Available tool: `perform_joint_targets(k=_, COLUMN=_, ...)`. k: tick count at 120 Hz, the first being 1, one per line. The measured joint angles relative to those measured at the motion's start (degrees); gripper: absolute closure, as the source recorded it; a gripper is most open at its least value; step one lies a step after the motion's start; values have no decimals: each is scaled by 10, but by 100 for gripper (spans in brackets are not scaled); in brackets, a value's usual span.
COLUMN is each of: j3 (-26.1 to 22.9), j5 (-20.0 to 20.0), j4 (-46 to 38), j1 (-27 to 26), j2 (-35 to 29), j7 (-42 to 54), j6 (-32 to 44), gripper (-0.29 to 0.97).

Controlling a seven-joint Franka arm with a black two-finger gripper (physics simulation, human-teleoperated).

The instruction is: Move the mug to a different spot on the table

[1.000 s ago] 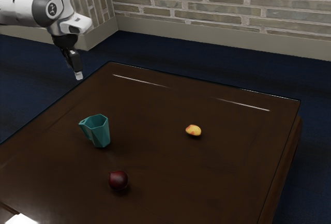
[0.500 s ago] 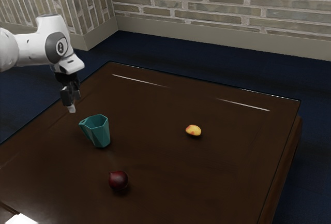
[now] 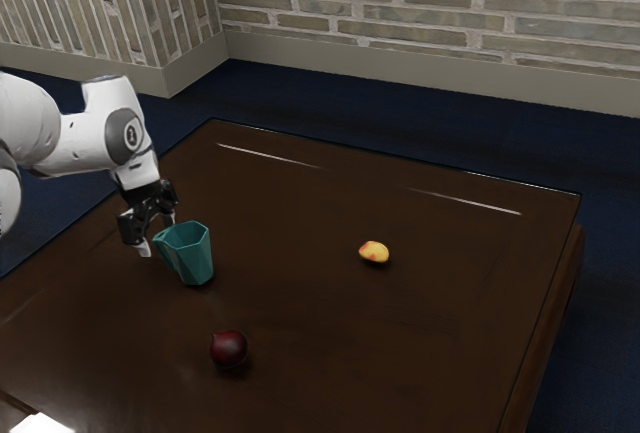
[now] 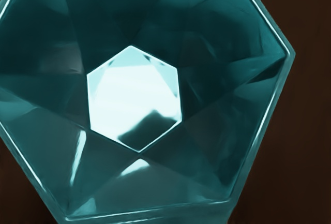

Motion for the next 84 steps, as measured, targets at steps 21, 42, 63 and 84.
perform_joint_targets(k=21, j3=0, j5=-25, j4=0, j1=0, j2=20, j7=51, j6=11, gripper=0)
perform_joint_targets(k=42, j3=-5, j5=-38, j4=0, j1=0, j2=26, j7=86, j6=21, gripper=9)
perform_joint_targets(k=63, j3=-9, j5=-44, j4=-3, j1=-1, j2=28, j7=109, j6=29, gripper=25)
perform_joint_targets(k=84, j3=-9, j5=-46, j4=-6, j1=-2, j2=27, j7=127, j6=38, gripper=32)
